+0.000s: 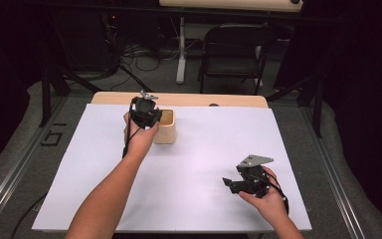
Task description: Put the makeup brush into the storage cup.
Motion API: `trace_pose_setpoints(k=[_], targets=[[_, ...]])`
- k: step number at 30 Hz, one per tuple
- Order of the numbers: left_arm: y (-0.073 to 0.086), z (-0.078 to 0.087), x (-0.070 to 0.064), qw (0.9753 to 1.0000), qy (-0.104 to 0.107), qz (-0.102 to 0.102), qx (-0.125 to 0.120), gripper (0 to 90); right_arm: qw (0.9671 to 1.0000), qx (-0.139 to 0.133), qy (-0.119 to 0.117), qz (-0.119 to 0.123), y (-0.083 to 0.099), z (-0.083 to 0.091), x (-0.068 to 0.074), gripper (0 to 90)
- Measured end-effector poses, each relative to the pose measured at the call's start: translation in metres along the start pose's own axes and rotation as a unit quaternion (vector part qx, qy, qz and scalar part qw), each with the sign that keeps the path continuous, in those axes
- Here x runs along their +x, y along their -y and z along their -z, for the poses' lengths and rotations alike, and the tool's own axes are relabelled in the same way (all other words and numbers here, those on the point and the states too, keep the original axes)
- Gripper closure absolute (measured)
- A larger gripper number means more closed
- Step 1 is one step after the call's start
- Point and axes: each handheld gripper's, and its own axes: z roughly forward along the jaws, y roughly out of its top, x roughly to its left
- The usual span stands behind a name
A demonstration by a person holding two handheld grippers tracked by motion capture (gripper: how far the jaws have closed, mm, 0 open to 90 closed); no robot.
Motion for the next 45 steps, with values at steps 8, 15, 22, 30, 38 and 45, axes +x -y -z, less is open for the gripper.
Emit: trace_pose_setpoints(k=[8, 15, 22, 30, 38, 45], targets=[[0.003, 0.004, 0.005, 0.9997, 0.014, 0.021, -0.002, 49.9, 1.0, 0.0, 0.0, 0.0, 0.0, 0.0, 0.0, 31.1], [0.005, 0.01, 0.013, 0.9995, 0.026, 0.016, -0.012, 22.4, 1.0, 0.0, 0.001, -0.001, 0.0, 0.0, 0.0, 31.1], [0.007, 0.017, 0.015, 0.9995, 0.025, 0.001, -0.017, 20.6, 1.0, 0.001, 0.002, -0.001, 0.0, 0.0, 0.0, 31.1], [0.008, 0.02, 0.016, 0.9996, 0.023, -0.005, -0.014, 20.6, 1.0, 0.001, 0.002, 0.001, 0.0, 0.0, 0.0, 31.1], [0.011, 0.029, 0.017, 0.9994, 0.031, -0.016, -0.008, 20.8, 1.0, 0.003, 0.001, 0.001, 0.0, 0.0, 0.0, 31.1], [0.018, 0.043, 0.023, 0.9987, 0.045, -0.022, -0.006, 21.4, 1.0, 0.003, 0.001, 0.001, 0.0, 0.0, 0.0, 31.1]])
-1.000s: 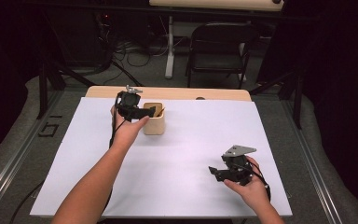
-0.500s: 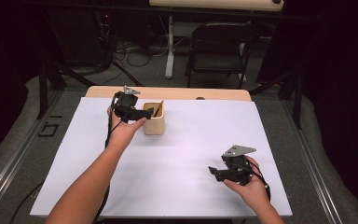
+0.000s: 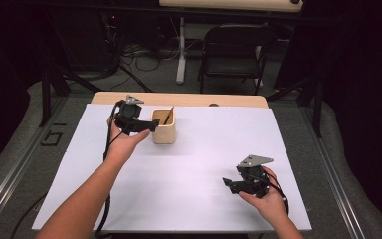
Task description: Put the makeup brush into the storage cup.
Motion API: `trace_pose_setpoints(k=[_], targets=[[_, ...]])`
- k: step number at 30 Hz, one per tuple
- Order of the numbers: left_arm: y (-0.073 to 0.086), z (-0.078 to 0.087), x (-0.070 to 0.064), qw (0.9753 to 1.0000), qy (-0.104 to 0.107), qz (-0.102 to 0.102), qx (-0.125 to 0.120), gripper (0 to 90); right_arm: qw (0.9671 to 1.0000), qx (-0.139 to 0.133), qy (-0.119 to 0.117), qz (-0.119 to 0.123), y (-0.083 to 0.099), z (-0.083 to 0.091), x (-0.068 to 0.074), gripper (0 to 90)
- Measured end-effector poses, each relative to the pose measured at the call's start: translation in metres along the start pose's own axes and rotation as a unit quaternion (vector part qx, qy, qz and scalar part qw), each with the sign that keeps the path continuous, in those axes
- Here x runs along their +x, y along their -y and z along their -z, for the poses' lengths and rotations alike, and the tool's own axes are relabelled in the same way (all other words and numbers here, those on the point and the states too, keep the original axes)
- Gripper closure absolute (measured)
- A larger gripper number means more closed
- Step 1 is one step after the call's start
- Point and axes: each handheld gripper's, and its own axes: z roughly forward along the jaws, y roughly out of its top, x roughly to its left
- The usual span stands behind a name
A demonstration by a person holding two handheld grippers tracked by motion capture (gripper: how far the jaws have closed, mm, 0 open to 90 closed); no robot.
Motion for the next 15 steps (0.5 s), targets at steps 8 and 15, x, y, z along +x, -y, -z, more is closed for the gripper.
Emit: trace_pose_setpoints(k=[8, 15], targets=[[0.015, 0.021, 0.007, 1.0, -0.002, -0.001, 0.007, 24.1, 1.0, 0.002, 0.0, 0.0, 0.0, 0.0, 0.0, 31.1], [0.029, 0.035, 0.009, 0.9999, 0.003, -0.008, 0.007, 24.1, 1.0, 0.001, 0.003, 0.0, 0.0, -0.001, 0.0, 31.1]])
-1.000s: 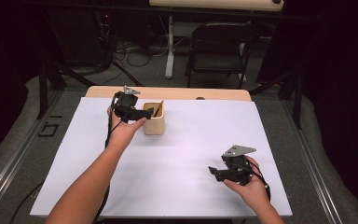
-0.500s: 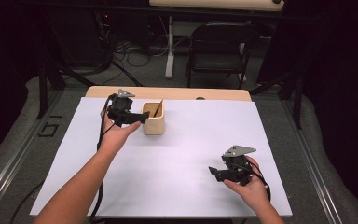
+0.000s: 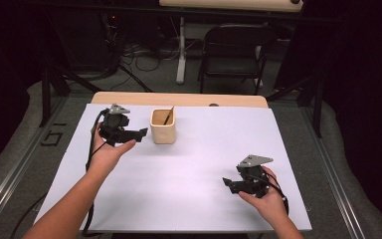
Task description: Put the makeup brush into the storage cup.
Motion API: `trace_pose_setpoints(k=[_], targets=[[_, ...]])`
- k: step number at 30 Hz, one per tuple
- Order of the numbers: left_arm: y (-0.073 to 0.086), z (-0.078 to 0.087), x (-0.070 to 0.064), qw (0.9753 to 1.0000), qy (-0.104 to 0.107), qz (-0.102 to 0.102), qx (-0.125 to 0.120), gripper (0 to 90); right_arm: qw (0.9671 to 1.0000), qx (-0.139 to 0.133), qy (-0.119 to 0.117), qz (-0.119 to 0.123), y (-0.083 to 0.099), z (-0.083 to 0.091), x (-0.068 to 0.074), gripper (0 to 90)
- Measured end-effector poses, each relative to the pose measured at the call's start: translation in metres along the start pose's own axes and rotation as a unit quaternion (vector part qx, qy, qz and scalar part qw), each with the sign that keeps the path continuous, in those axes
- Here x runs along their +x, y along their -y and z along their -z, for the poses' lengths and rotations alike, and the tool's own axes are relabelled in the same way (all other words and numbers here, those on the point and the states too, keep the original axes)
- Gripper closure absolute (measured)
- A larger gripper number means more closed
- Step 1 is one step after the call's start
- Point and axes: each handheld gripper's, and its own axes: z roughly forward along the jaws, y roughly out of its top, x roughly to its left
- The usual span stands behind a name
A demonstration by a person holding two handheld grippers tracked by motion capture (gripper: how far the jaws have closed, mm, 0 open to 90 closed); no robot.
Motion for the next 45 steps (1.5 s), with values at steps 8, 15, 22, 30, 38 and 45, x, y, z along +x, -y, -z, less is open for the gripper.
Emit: trace_pose_setpoints(k=[8, 15, 22, 30, 38, 45], targets=[[0.02, 0.01, -0.008, 0.9999, 0.005, -0.011, 0.002, 24.4, 1.0, 0.0, 0.003, 0.0, 0.001, 0.002, -0.002, 31.1], [0.039, 0.016, -0.011, 0.9998, 0.017, -0.008, -0.004, 24.4, 1.0, -0.001, 0.006, -0.002, 0.002, 0.006, -0.005, 31.1], [0.062, 0.021, -0.01, 0.9997, 0.023, -0.003, -0.001, 24.4, 0.9999, -0.003, 0.011, -0.006, 0.005, 0.008, -0.006, 31.1], [0.086, 0.028, -0.005, 0.9998, 0.02, -0.001, -0.008, 24.4, 0.9998, 0.0, 0.016, -0.008, 0.012, 0.011, -0.008, 31.1], [0.113, 0.032, 0.002, 0.9995, 0.02, 0.02, -0.011, 24.4, 0.9999, 0.0, 0.013, -0.004, 0.016, 0.014, -0.006, 30.0], [0.132, 0.035, 0.007, 0.9993, 0.019, 0.03, -0.01, 24.4, 0.9999, 0.001, 0.012, -0.004, 0.019, 0.015, -0.007, 29.8]])
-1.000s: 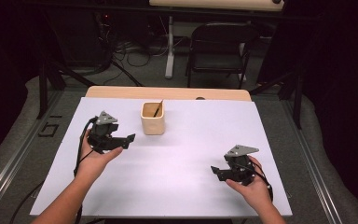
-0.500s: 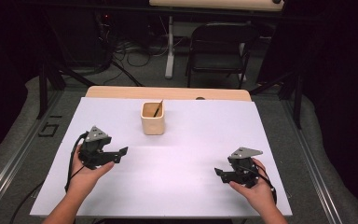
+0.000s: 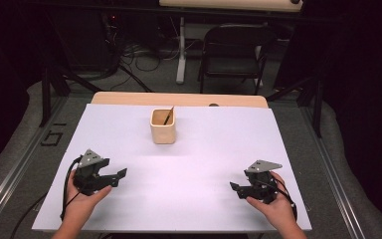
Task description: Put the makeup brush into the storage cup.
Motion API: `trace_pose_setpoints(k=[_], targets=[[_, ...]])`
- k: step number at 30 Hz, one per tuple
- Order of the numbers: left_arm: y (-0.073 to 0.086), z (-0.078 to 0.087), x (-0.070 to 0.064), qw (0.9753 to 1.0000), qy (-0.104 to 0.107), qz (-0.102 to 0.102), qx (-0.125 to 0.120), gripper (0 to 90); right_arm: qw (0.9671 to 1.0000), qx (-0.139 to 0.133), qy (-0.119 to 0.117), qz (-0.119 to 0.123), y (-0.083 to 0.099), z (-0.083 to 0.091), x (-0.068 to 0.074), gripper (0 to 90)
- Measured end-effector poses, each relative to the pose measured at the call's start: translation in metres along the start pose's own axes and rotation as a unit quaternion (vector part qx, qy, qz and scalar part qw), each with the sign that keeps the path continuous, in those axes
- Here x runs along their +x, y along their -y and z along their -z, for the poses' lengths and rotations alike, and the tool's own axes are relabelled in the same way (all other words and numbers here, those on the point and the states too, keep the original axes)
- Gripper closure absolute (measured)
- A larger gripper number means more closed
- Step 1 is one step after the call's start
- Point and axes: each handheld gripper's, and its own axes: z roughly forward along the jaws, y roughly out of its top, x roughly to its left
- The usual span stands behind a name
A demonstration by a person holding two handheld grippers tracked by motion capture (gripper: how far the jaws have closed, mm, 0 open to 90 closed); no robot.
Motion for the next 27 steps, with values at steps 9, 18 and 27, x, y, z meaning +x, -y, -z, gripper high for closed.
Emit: trace_pose_setpoints(k=[9, 18, 27], targets=[[0.014, 0.003, 0.008, 1.0, -0.006, 0.003, 0.003, 24.4, 1.0, -0.002, 0.002, 0.0, 0.003, 0.0, -0.003, 29.7], [0.023, 0.001, 0.015, 0.9998, -0.015, 0.004, 0.012, 25.0, 1.0, 0.0, 0.006, -0.003, 0.005, 0.0, -0.005, 29.8], [0.028, 0.002, 0.02, 0.9997, -0.019, 0.012, 0.009, 25.7, 0.9999, 0.003, 0.007, -0.008, 0.009, 0.0, -0.008, 29.8]])
